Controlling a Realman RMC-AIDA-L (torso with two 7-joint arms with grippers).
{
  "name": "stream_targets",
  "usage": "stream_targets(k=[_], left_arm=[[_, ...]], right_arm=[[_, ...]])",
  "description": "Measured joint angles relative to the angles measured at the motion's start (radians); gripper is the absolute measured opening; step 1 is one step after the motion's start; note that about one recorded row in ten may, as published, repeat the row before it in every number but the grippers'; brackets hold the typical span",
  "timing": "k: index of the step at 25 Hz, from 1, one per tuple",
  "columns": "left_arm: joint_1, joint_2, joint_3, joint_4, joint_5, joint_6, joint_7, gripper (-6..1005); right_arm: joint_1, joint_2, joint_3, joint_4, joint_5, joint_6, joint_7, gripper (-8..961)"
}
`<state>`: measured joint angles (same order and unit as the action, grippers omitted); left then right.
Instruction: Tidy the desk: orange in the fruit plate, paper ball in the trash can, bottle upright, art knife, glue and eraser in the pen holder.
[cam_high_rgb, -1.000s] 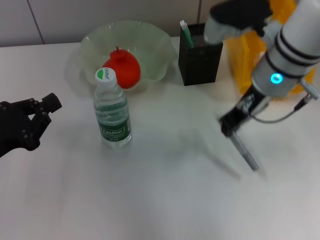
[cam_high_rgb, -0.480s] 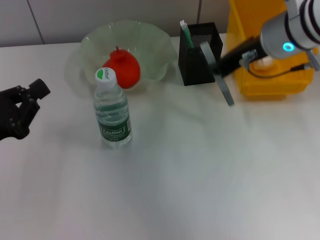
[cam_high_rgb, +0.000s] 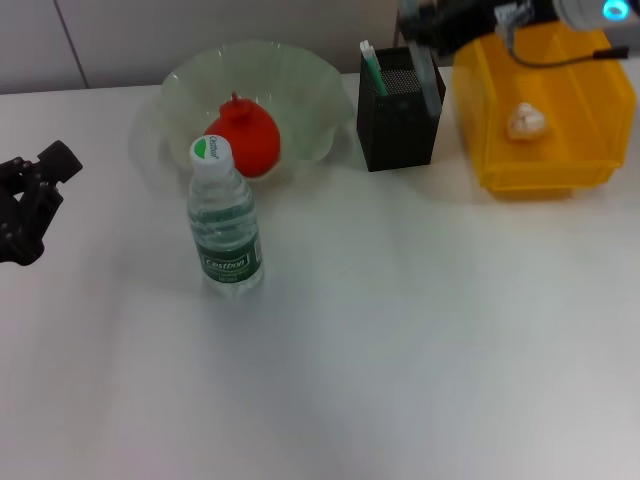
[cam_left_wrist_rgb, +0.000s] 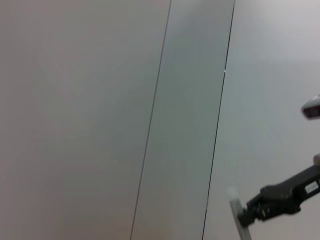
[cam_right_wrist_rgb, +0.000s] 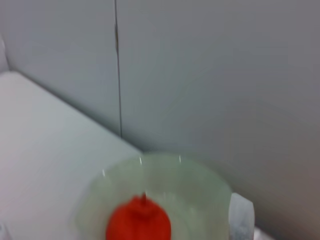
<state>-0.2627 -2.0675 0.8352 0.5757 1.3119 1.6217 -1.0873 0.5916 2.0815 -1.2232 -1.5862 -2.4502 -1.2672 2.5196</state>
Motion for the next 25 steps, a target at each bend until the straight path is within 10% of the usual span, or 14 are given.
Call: stream_targets(k=[7,25], left_arm=[[0.000,0.001,-0.008,-0.005,-0.004,0.000,0.007,27],[0.002,0.000,-0.014,-0.017,-0.023,0.001,0.007,27]], right_arm=[[-0.013,-0.001,0.028,-0.016,0.030,0.058,-0.067,134],[0.074,-0.049,0.275,0.566,0.453,0.249,-0.723,134]])
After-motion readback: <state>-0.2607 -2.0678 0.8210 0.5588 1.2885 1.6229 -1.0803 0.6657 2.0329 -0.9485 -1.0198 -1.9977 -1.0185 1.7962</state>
